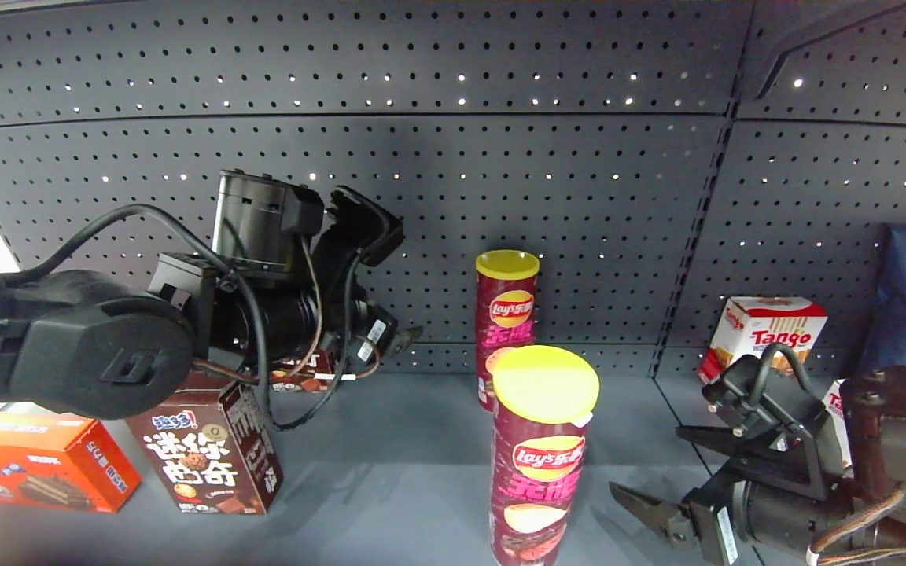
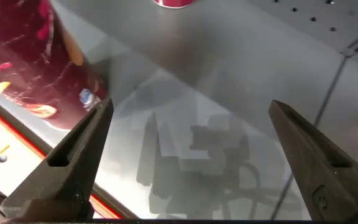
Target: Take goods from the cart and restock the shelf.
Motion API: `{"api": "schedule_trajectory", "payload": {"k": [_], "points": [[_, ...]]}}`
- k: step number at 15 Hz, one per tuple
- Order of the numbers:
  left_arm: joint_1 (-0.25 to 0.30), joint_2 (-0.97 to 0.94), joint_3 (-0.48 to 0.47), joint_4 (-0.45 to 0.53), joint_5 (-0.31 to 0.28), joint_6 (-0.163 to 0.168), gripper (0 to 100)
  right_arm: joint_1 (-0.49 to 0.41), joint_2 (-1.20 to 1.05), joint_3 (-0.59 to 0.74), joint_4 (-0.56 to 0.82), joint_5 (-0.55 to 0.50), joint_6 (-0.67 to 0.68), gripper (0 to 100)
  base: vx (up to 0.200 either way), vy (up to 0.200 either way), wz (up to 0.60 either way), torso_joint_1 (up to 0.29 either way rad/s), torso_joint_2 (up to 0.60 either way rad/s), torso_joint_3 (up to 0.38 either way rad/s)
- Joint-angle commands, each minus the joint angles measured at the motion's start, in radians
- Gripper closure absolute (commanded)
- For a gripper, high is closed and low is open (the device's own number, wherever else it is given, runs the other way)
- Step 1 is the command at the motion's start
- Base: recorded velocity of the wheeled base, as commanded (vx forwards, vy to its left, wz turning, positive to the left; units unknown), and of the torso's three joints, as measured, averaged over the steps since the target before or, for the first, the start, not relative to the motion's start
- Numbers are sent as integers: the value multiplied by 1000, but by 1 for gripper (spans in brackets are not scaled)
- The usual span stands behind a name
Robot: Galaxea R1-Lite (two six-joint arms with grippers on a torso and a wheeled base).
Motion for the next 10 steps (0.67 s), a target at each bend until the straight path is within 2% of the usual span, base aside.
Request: {"api": "schedule_trajectory", "payload": {"k": [1,10], "points": [[8,-20,10,-1,0,0,0,17,31,-7,-1,-1,0,0,0,0,0,0,0,0],[19,-25,13,-1,-2,0,0,63,85,-46,-2,4,0,0,0,0,0,0,0,0]]}}
